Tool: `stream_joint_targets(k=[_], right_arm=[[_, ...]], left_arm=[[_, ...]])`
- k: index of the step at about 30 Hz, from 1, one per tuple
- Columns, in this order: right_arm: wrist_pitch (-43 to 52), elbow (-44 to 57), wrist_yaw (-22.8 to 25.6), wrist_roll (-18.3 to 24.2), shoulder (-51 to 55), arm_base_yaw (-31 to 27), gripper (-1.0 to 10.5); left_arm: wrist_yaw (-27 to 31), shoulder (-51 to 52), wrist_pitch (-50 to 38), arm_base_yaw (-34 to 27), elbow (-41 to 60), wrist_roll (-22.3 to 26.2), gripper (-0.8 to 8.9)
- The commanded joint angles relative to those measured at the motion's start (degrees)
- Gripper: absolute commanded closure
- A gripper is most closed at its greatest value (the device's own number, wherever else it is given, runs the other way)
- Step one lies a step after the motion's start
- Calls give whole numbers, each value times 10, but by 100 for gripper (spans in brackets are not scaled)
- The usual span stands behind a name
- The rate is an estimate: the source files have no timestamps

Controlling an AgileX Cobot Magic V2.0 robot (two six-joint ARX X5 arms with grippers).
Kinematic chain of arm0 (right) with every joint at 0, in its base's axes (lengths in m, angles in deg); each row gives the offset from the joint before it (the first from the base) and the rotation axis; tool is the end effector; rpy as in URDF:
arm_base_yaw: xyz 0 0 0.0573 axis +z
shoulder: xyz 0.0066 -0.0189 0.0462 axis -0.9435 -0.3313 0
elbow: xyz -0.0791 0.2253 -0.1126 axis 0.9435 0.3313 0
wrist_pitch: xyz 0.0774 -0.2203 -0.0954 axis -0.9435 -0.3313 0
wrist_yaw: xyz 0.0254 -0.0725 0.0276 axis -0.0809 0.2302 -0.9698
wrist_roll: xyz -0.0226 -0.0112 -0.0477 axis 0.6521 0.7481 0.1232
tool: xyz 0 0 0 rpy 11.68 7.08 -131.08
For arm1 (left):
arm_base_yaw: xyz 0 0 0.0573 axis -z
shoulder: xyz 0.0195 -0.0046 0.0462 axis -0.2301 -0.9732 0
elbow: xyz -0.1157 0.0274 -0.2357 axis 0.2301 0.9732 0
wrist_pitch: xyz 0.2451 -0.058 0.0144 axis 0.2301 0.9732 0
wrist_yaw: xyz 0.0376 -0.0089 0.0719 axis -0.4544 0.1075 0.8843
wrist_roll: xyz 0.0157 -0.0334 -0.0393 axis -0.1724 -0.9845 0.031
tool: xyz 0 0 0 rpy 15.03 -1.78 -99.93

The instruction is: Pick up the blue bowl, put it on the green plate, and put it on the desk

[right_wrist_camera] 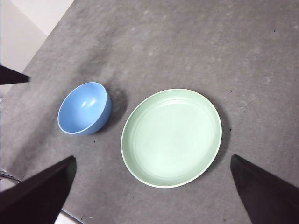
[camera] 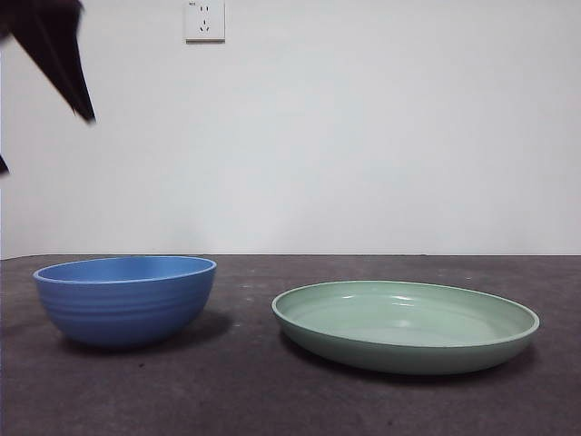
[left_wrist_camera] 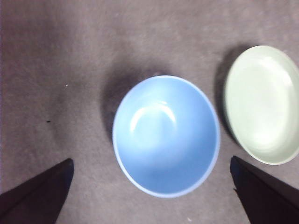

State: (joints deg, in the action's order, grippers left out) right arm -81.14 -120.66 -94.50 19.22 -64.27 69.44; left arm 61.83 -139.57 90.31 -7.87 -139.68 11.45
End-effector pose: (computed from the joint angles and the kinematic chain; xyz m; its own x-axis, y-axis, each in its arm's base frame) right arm 0.0952 0.0145 0.3539 0.6509 0.5575 -0.5152 -0.3742 0.8262 0.4212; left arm 0.2510 -0.0358 0.2915 0.3816 -0.4506 -0.8071 0.2565 0.8905 -0.3759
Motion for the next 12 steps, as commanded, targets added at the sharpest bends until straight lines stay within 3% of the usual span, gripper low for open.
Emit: stream_joint_targets(k=[1,12], right_arm=[[5,-8,-1,7,-2,1,377],[5,-8,-1,7,-2,1,377]], left_arm=[[0,-50,-13,1,-11,9,198],[0,-196,-38,1,-11,9,258]])
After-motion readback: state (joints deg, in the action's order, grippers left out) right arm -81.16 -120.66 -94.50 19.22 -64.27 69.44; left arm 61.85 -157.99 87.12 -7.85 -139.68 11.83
